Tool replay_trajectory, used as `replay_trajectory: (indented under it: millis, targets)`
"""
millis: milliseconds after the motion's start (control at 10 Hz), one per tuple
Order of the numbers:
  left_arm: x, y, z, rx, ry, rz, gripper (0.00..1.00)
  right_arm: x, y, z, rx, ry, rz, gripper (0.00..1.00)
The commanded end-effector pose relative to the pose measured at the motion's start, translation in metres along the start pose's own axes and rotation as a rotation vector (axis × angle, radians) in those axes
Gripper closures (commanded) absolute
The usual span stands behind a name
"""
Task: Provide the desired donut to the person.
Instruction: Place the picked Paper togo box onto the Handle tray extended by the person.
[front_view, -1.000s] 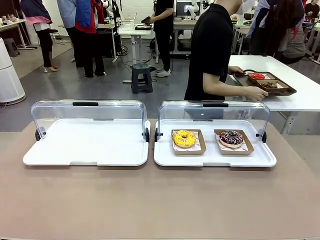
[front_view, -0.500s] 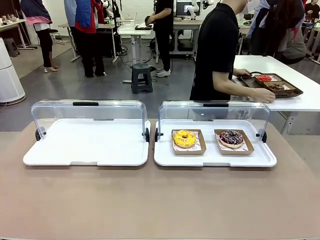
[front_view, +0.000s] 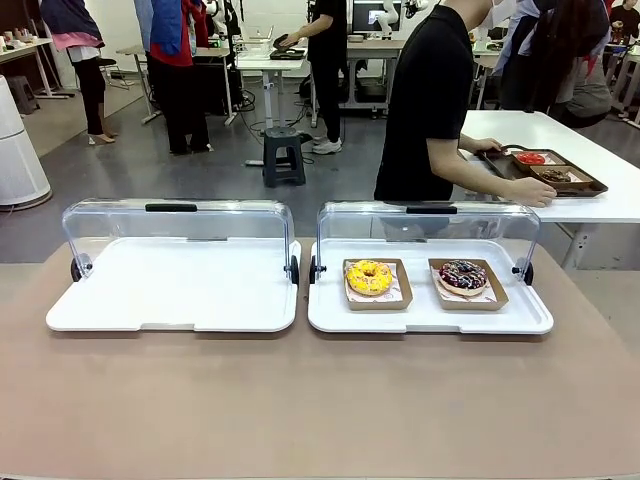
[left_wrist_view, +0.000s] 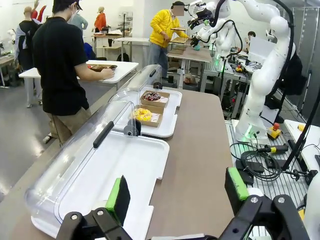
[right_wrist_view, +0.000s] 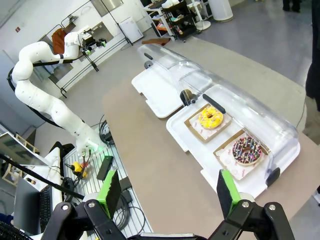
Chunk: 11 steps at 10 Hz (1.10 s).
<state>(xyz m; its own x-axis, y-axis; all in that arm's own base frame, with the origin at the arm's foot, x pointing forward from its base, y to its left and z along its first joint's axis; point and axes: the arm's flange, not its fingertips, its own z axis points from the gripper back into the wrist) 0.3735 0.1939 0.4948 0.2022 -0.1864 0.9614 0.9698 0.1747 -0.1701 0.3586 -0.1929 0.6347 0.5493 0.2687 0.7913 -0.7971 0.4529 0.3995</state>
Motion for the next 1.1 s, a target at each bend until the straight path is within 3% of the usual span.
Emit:
replay_trajectory:
  millis: [0, 1000]
  targets:
    - [-0.0004, -0.0027, -0.0011, 0.009, -0.015, -0.005, 0.0, 0.0007, 0.001, -0.0013, 0.013, -0.021, 0.008, 0.0]
    - [-0.0004, -0.0027, -0.0011, 0.009, -0.015, -0.005, 0.0, 0.0007, 0.001, -0.0013, 0.013, -0.021, 0.008, 0.0]
